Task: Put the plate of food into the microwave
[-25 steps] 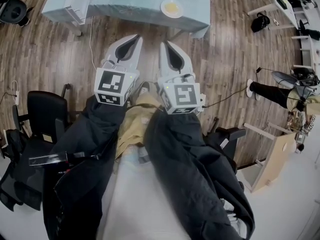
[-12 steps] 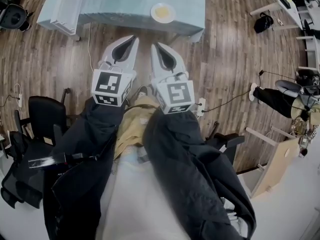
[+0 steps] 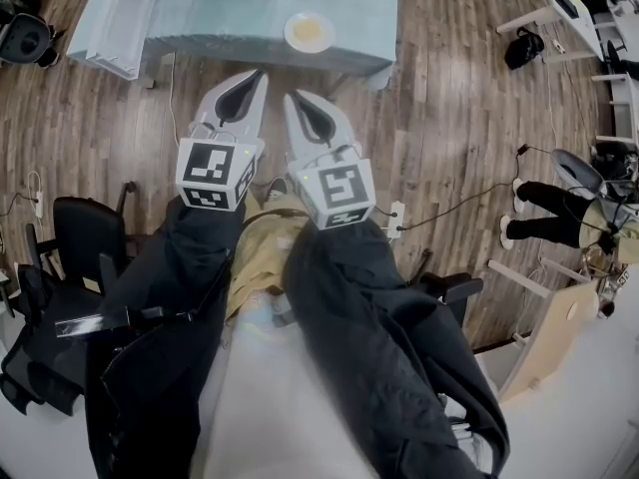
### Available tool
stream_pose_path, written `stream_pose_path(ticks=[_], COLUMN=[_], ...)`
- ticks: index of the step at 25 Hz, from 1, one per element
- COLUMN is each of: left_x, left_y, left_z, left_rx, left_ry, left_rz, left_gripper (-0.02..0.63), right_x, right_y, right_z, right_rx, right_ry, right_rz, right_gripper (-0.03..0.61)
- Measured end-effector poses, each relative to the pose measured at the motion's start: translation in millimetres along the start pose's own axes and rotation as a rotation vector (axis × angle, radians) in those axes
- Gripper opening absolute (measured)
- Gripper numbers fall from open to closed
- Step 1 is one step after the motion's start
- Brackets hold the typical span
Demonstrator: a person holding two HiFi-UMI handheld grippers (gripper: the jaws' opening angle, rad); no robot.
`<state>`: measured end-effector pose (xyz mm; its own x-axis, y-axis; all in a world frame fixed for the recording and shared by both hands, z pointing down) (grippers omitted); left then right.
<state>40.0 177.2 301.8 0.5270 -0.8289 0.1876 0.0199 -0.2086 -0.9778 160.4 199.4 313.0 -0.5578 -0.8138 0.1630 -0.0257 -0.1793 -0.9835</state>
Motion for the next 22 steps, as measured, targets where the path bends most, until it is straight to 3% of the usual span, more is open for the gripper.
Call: stream_pose_path(ticks=[7,16,22], left_x=[15.4,60.7,77.6], left_y=[-2.7,11.3,11.9], left_z=[-5.8,-20.7,-56.5], left_rx=[-0.01,-0.008,-0.019], left_ry=[-0.01,-0.092,-0.093], left_rz=[-0.016,0.006,-0.019], left_gripper=[0.003,0.003,0.003], right_x=[4.7,26.1,67.0], right_y=[-8.8,0.5,1.4], right_z=[6.9,32.2,36.1], right_rx=[0.012,-0.001,0.022], right_ry=[-0.005,-0.078,-0.084], right_rz=[-0.029,-0.04,-0.068], right_gripper=[-0.006,-0.006,-0.006])
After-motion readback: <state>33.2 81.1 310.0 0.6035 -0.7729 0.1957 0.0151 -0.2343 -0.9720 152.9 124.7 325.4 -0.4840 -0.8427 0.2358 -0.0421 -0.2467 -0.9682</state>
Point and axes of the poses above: the fingertips, and each gripper's own axes: x forward along the fingers, z to its right, y out of its top, the point moved 8 cm from there along -x, backward along the fingers, and after that the axes turned 4 degrees about -y, right-handed, at the moved point
